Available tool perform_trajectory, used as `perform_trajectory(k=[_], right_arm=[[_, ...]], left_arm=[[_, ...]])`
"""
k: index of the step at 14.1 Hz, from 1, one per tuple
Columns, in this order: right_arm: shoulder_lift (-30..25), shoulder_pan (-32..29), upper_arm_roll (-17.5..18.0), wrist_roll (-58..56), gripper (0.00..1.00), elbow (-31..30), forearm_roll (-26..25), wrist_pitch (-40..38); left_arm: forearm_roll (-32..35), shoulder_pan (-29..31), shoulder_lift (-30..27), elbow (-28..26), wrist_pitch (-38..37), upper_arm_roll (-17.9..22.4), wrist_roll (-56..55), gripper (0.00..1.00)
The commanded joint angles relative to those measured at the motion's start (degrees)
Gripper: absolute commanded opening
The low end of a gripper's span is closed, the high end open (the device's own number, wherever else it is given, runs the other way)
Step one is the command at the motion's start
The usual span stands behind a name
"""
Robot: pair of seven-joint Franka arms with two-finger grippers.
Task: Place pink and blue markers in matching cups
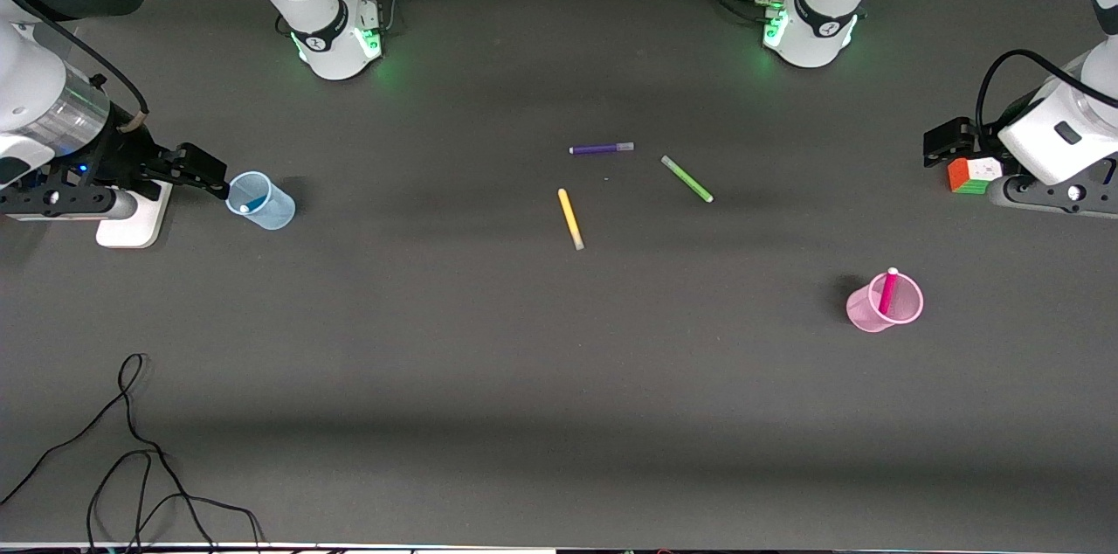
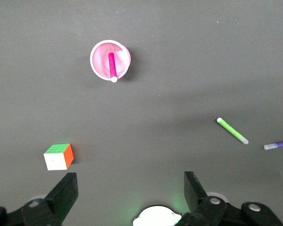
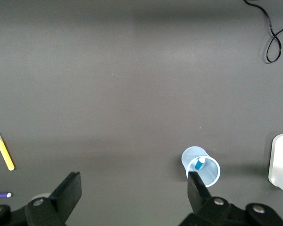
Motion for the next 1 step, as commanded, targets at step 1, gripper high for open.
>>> perform_trajectory(k=[1], right_arm=[[1.1, -0.11, 0.22, 0.75, 1.0, 1.82, 0.55, -1.36]], left_arm=[[-0.39, -0.76, -0.25, -0.1, -1.21, 0.91, 0.29, 1.0]])
